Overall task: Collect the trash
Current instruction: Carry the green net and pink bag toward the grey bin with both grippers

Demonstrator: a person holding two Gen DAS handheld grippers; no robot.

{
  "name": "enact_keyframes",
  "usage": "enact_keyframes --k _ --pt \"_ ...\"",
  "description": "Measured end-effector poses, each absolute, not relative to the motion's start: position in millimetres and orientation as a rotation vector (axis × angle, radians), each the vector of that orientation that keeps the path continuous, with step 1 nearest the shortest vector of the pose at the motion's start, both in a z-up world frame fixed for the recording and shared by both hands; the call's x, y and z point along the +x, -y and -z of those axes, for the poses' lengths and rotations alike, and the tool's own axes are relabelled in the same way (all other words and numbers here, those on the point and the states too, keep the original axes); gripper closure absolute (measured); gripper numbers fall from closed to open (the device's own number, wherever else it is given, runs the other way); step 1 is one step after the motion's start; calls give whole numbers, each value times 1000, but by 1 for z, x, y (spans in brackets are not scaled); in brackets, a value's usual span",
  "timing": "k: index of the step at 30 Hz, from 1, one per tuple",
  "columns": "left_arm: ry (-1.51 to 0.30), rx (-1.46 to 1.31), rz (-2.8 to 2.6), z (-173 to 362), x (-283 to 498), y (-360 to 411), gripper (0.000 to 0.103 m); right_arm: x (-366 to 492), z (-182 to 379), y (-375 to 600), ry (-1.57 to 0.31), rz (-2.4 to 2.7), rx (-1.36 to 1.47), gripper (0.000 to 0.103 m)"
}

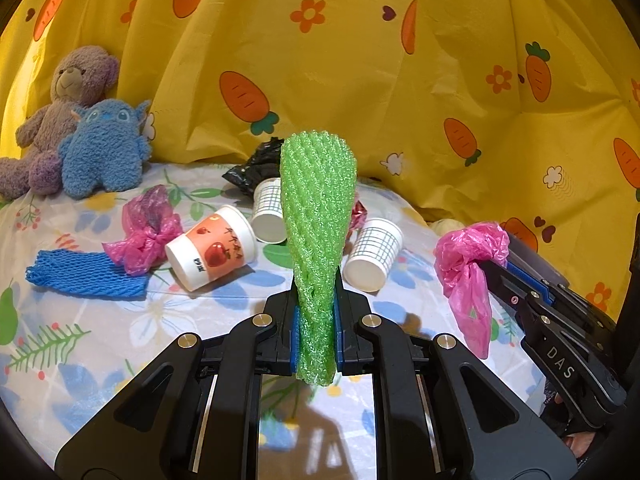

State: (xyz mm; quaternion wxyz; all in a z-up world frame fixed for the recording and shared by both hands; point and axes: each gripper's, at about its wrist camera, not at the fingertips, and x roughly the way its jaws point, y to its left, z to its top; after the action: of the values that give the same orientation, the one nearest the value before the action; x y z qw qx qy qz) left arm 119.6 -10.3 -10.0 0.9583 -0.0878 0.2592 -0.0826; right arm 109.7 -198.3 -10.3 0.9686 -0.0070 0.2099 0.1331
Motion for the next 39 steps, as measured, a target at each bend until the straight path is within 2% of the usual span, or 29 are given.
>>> enact_keyframes --k 28,39 --pt "-506 -44 398 -16 147 127 91 109 5 295 -399 -66 51 86" --pt "-467 -21 562 -45 163 178 91 108 -13 346 -341 90 81 86"
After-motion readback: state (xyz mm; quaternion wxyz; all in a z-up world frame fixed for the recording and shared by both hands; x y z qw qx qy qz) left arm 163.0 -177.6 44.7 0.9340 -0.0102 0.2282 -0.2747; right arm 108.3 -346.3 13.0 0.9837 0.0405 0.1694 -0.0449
